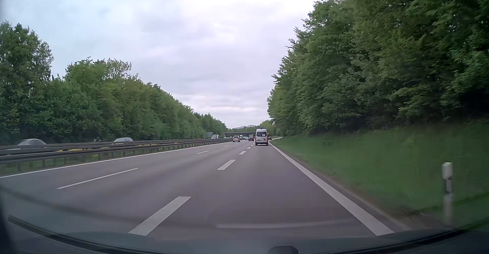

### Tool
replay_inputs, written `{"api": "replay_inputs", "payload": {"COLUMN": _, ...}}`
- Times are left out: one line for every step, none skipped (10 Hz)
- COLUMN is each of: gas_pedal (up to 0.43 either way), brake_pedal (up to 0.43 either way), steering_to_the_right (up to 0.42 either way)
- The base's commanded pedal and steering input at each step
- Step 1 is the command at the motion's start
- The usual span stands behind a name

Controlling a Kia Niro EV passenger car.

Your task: Follow the waypoints while adhering to traffic rules and regulations

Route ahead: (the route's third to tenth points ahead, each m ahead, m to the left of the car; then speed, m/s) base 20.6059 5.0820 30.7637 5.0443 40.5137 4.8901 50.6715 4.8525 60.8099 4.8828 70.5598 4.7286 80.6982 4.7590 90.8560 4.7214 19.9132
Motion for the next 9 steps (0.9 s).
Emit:
{"api": "replay_inputs", "payload": {"gas_pedal": 0.169, "brake_pedal": 0.000, "steering_to_the_right": -0.001}}
{"api": "replay_inputs", "payload": {"gas_pedal": 0.169, "brake_pedal": 0.000, "steering_to_the_right": -0.001}}
{"api": "replay_inputs", "payload": {"gas_pedal": 0.169, "brake_pedal": 0.000, "steering_to_the_right": -0.001}}
{"api": "replay_inputs", "payload": {"gas_pedal": 0.169, "brake_pedal": 0.000, "steering_to_the_right": 0.000}}
{"api": "replay_inputs", "payload": {"gas_pedal": 0.169, "brake_pedal": 0.000, "steering_to_the_right": -0.001}}
{"api": "replay_inputs", "payload": {"gas_pedal": 0.169, "brake_pedal": 0.000, "steering_to_the_right": 0.000}}
{"api": "replay_inputs", "payload": {"gas_pedal": 0.169, "brake_pedal": 0.000, "steering_to_the_right": -0.001}}
{"api": "replay_inputs", "payload": {"gas_pedal": 0.169, "brake_pedal": 0.000, "steering_to_the_right": 0.000}}
{"api": "replay_inputs", "payload": {"gas_pedal": 0.169, "brake_pedal": 0.000, "steering_to_the_right": 0.000}}
